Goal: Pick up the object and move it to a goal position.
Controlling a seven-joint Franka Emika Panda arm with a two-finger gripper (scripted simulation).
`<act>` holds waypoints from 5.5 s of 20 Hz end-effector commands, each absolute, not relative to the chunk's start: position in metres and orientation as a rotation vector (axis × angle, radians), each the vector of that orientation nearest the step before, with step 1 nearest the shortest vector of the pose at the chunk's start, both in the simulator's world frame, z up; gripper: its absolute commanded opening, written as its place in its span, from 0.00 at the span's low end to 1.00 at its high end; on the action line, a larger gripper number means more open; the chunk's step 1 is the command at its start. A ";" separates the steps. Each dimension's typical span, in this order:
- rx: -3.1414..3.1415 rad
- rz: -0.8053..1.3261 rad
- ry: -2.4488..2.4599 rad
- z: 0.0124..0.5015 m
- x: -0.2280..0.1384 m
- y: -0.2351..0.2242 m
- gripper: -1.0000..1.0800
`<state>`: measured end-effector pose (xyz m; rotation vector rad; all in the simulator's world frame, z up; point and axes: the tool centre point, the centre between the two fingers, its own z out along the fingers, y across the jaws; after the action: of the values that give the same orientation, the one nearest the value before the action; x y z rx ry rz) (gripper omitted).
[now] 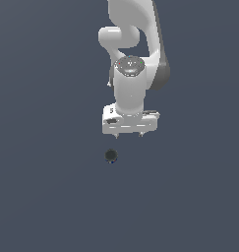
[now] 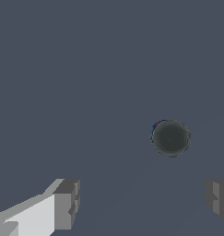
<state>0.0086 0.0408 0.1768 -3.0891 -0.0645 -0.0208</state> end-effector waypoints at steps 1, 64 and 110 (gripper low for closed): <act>-3.088 -0.021 -0.062 0.177 0.009 0.041 0.96; -2.906 0.000 -1.195 0.031 0.022 -0.039 0.96; -2.907 0.002 -1.198 0.119 -0.068 0.027 0.00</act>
<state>-0.0596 0.0209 0.1087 -2.9064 -1.1968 0.0031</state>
